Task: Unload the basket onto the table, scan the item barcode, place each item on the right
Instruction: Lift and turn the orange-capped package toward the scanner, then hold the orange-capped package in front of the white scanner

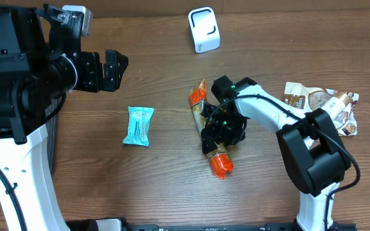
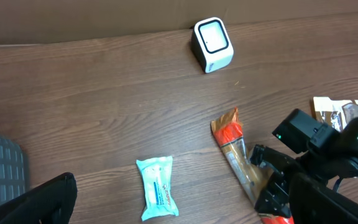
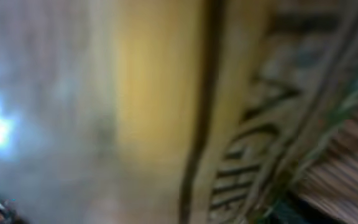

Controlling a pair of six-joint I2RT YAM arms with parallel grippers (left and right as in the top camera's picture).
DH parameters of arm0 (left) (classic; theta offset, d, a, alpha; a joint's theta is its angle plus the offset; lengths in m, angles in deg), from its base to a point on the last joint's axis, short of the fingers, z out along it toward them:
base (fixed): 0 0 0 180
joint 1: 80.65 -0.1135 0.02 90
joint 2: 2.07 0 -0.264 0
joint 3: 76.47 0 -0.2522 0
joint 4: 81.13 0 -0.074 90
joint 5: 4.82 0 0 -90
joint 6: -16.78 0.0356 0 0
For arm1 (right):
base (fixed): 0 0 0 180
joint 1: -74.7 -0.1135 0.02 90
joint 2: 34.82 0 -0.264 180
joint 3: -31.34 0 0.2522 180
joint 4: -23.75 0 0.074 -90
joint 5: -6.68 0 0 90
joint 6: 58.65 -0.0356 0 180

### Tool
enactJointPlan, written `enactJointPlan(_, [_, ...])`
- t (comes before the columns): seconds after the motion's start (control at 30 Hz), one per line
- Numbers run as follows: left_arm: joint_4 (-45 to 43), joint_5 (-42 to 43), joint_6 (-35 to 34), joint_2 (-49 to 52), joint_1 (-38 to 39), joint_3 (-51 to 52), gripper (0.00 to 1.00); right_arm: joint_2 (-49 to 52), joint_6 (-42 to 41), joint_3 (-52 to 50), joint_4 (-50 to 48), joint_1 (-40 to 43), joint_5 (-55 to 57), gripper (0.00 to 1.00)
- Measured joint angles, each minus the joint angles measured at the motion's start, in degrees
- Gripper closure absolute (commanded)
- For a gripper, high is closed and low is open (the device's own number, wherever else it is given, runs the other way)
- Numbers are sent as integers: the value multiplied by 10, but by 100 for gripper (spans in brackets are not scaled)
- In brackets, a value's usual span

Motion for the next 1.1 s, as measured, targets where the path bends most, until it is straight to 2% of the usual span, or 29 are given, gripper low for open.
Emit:
enactJointPlan(0.07, [0,0,0,0,0,0,0,-1,-4,-6,-7,1,-3,52])
enactJointPlan(0.13, [0,0,0,0,0,0,1,-1,-6,-11,-12,1,-4,73])
enactJointPlan(0.2, [0,0,0,0,0,0,0,-1,-12,-11,-14,2,-10,89])
enactJointPlan(0.27, [0,0,0,0,0,0,0,-3,-17,-11,-15,3,-18,96])
enactJointPlan(0.47, [0,0,0,0,0,0,0,-4,-18,-2,7,8,-15,96])
enactJointPlan(0.67, [0,0,0,0,0,0,0,-4,-28,59,71,20,78,96])
enactJointPlan(0.8, [0,0,0,0,0,0,0,-14,-61,118,82,23,164,96])
enactJointPlan(0.93, [0,0,0,0,0,0,0,-50,-107,141,97,9,299,96])
enactJointPlan(0.97, [0,0,0,0,0,0,0,-66,-125,142,113,-7,371,96])
enactJointPlan(1.1, [0,0,0,0,0,0,0,-70,-139,142,103,-40,430,96])
